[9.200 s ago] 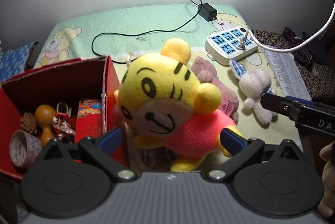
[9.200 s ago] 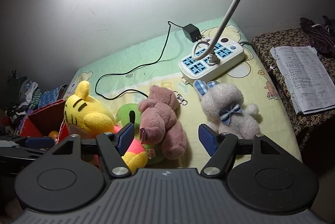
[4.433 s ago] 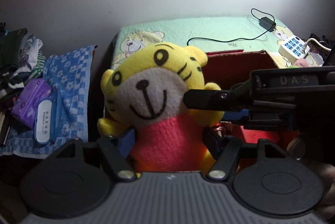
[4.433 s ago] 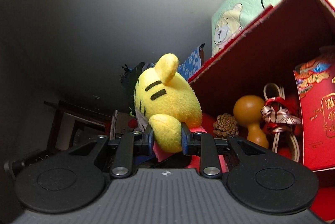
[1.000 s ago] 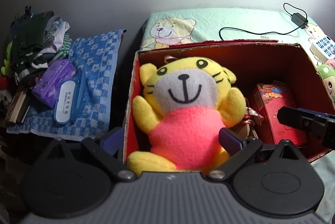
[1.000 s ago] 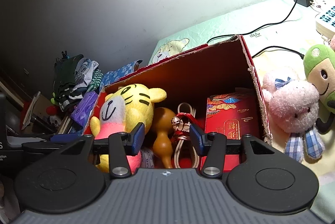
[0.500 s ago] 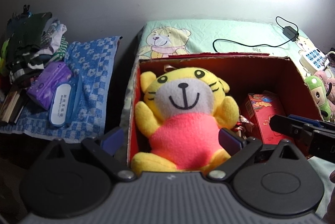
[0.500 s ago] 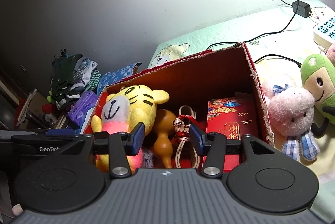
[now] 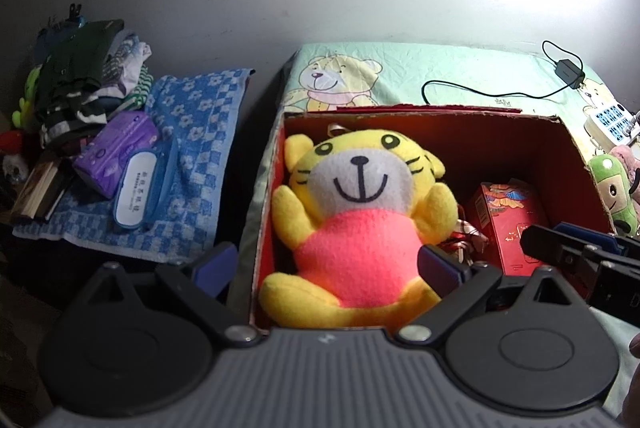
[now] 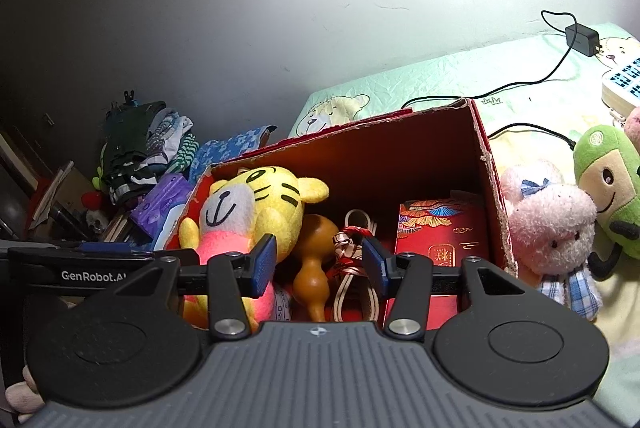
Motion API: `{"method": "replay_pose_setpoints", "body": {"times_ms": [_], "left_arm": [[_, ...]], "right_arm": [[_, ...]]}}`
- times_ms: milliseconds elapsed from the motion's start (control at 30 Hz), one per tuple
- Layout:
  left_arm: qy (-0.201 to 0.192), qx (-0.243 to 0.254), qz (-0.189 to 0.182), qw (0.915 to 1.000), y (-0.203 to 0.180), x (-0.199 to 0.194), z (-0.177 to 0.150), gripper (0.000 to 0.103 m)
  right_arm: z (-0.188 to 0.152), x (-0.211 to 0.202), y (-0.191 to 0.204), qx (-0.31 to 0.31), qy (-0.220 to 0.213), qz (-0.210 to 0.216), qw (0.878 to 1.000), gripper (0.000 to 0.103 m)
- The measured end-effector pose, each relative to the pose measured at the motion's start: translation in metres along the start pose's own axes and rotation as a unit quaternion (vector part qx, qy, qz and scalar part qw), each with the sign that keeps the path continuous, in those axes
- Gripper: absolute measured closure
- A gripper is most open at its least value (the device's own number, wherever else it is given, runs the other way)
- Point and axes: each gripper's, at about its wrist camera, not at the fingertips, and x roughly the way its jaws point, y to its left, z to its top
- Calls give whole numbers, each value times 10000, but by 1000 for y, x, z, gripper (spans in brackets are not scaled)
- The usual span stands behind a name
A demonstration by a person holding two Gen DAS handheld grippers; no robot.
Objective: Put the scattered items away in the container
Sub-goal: 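Withdraw the right gripper from the box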
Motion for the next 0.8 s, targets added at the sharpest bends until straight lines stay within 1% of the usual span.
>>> {"method": "replay_pose_setpoints", "body": {"times_ms": [300, 467, 633, 800], "left_arm": [[-73, -65, 248, 9996, -27, -21, -5, 5], [-182, 36, 242, 9995, -52, -37, -9, 5], [-184, 203, 99, 9996, -87, -43, -12, 5], [-84, 368, -89, 9992, -126, -44, -15, 5]], "right_arm": [[1, -16, -9, -226, 59, 294, 9993, 52], [1, -27, -19, -317, 72, 470, 9984, 52], [1, -43, -35, -346, 66, 583, 9977, 51], [-1, -63, -63, -228, 70, 594, 9979, 51]]}}
